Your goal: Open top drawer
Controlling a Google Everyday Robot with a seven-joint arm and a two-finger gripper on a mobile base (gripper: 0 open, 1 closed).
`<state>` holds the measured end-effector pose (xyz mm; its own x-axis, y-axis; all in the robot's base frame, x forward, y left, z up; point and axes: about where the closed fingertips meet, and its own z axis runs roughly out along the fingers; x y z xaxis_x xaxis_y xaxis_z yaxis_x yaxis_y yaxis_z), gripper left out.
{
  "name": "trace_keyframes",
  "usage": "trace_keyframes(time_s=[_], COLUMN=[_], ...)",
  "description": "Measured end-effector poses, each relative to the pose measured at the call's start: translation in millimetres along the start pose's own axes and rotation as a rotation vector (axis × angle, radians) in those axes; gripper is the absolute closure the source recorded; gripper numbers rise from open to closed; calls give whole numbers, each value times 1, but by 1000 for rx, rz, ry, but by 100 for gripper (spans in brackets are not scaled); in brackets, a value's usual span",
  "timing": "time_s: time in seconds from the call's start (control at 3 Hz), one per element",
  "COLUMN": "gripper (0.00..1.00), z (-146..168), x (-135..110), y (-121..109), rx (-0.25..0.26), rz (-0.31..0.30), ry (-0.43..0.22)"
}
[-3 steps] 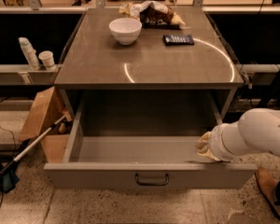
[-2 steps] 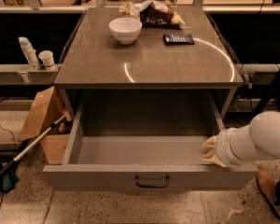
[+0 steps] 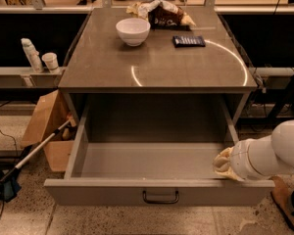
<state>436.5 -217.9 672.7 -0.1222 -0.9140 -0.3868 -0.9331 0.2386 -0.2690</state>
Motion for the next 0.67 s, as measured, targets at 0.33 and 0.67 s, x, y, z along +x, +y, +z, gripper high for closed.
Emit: trace_keyframes(time_s=[0.33,0.67], gripper=[51,26], z=[0,0], x=[0,0], y=[0,0], rx=[0,0], rz=[0,0], ry=[0,0])
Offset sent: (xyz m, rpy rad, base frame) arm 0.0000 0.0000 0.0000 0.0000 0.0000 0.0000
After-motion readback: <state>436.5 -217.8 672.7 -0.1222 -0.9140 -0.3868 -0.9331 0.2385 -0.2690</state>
